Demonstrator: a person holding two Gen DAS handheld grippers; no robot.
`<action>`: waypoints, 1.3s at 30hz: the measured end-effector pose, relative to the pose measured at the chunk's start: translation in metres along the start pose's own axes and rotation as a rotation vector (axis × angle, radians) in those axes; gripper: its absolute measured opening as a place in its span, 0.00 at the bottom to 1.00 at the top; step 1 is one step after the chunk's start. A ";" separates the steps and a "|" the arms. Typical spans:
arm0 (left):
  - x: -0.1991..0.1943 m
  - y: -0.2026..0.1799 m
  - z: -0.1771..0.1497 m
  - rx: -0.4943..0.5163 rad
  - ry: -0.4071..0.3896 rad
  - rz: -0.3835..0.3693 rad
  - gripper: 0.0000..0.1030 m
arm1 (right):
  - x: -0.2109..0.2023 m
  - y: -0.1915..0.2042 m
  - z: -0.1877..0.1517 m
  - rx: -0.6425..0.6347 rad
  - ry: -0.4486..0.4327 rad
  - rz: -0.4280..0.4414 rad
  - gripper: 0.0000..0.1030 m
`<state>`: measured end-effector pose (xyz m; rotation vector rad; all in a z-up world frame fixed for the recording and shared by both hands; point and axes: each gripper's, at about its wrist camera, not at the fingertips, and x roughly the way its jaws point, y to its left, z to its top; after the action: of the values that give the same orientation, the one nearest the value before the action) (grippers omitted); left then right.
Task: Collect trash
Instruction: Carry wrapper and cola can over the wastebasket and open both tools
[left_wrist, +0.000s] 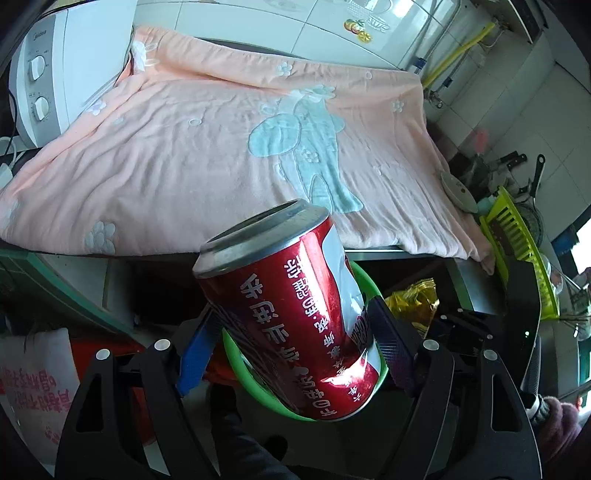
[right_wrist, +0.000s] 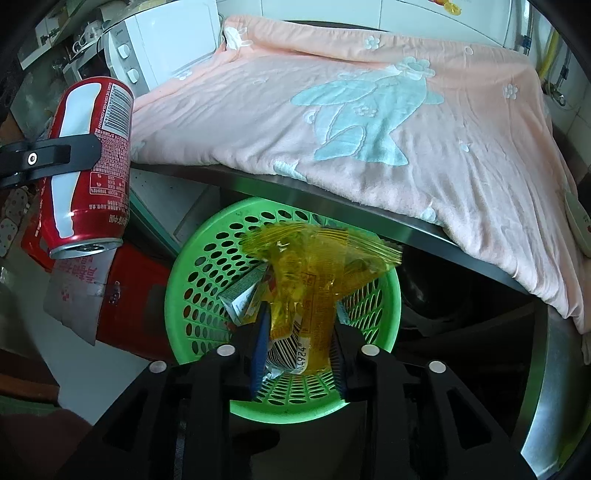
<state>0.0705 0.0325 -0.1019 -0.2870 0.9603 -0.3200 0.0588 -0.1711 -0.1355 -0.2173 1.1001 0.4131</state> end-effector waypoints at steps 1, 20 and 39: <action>0.000 -0.001 -0.001 0.000 0.003 0.000 0.75 | 0.000 0.000 0.000 0.001 -0.002 0.003 0.39; 0.014 -0.023 -0.017 0.069 0.051 -0.013 0.75 | -0.033 -0.017 -0.012 0.056 -0.075 -0.040 0.74; 0.066 -0.069 -0.031 0.193 0.152 0.002 0.75 | -0.052 -0.043 -0.040 0.137 -0.094 -0.085 0.81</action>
<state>0.0705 -0.0598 -0.1421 -0.0865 1.0701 -0.4344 0.0243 -0.2357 -0.1084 -0.1219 1.0184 0.2683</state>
